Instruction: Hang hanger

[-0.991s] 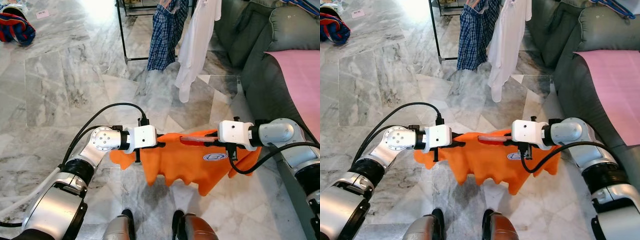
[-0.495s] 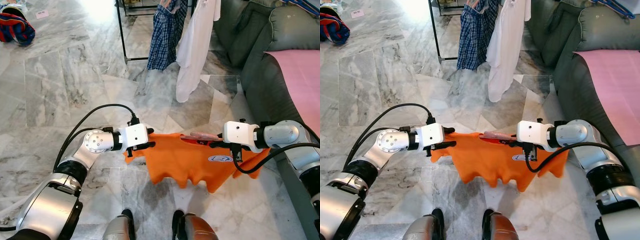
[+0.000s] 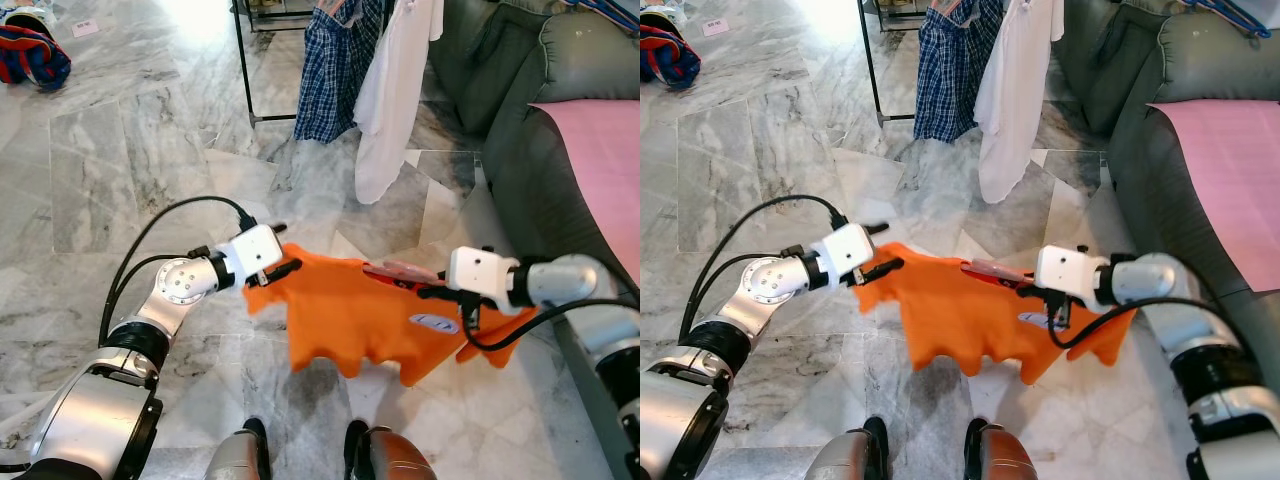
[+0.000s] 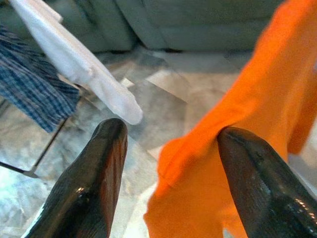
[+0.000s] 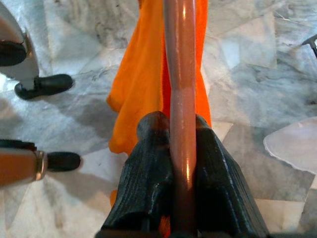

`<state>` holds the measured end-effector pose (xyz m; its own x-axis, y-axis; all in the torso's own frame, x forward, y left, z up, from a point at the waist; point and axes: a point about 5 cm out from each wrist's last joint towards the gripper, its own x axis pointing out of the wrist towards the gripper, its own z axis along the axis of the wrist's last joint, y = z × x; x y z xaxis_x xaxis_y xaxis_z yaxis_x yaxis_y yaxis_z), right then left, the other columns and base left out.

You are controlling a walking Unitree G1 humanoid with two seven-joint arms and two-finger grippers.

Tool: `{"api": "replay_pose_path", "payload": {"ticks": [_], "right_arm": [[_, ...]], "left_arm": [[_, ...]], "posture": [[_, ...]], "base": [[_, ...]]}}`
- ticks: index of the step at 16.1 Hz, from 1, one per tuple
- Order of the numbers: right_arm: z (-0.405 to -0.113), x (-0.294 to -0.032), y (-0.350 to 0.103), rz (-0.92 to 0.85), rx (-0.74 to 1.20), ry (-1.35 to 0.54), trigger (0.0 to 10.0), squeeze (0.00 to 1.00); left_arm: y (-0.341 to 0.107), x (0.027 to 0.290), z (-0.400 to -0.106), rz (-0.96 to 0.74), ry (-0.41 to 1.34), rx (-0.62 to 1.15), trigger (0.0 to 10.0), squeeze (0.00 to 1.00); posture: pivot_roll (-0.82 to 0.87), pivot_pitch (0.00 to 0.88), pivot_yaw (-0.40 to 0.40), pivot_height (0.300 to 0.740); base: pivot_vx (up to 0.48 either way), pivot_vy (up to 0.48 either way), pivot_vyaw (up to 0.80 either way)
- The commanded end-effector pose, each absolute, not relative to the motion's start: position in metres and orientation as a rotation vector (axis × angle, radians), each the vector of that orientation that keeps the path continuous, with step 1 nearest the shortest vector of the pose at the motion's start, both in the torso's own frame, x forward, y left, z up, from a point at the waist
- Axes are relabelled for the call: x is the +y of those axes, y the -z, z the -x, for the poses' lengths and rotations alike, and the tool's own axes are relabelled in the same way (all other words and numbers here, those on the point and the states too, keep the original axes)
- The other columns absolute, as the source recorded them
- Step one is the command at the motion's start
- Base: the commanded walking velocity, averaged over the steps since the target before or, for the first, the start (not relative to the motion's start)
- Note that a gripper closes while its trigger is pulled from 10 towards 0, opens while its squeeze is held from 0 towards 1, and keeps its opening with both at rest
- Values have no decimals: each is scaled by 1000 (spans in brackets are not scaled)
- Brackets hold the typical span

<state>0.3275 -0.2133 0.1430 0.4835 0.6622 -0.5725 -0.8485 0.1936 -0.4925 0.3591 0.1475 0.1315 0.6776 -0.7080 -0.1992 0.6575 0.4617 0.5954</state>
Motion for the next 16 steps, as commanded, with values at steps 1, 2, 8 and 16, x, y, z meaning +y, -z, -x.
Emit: {"api": "replay_pose_path", "payload": {"ticks": [1,2,8,16], "right_arm": [[-327,-215,-141,842,234,-1035,0,0],[-329,-215,-140,815,222,-999,0,0],[-336,-202,-119,459,147,-646,0,0],[-325,-152,-90,18,187,-365,10000,0]], "left_arm": [[-128,151,-356,-642,806,-101,10000,1000],[-128,152,-356,-602,793,-105,10000,1000],[-112,168,-352,-282,446,-107,10000,1000],[-87,165,-340,-11,135,-65,10000,0]], "posture": [[-16,264,-9,740],[-16,264,-10,740],[-12,266,-20,740],[-16,257,-28,740]], "base": [[0,0,0],[0,0,0],[0,0,0],[0,0,0]]}}
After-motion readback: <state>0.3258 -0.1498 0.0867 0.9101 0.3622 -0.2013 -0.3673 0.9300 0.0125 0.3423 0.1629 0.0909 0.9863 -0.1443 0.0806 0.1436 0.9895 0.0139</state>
